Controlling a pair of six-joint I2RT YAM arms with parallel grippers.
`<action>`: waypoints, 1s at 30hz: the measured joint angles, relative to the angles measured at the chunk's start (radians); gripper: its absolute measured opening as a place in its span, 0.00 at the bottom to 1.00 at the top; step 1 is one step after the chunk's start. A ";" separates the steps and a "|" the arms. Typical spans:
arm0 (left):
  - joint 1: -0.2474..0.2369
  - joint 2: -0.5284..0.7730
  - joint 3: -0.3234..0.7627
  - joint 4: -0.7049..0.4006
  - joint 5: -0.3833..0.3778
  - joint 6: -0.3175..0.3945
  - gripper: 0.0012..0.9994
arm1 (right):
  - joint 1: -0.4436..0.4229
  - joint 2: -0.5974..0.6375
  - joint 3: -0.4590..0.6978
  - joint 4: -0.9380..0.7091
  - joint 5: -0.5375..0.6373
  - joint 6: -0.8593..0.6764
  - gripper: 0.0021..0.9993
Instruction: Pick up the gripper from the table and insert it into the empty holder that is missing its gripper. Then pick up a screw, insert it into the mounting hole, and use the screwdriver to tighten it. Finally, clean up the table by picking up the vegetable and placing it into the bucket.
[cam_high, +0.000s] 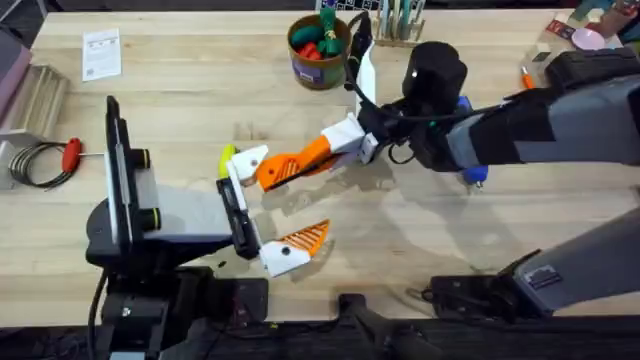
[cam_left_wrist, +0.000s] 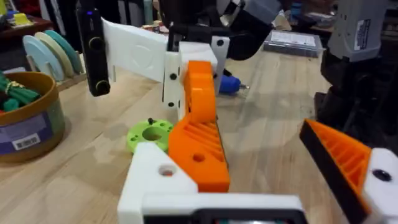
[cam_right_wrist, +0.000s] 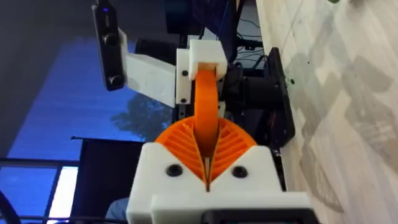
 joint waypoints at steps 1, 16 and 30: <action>0.001 0.000 0.000 0.000 -0.002 0.003 0.99 | 0.001 0.000 0.005 -0.001 0.001 0.001 0.01; 0.005 0.000 0.000 0.002 -0.012 0.006 0.99 | 0.031 0.003 0.027 -0.044 0.091 -0.012 0.01; 0.006 0.000 0.000 0.003 -0.025 0.005 0.99 | 0.050 0.003 0.031 -0.043 0.158 -0.025 0.01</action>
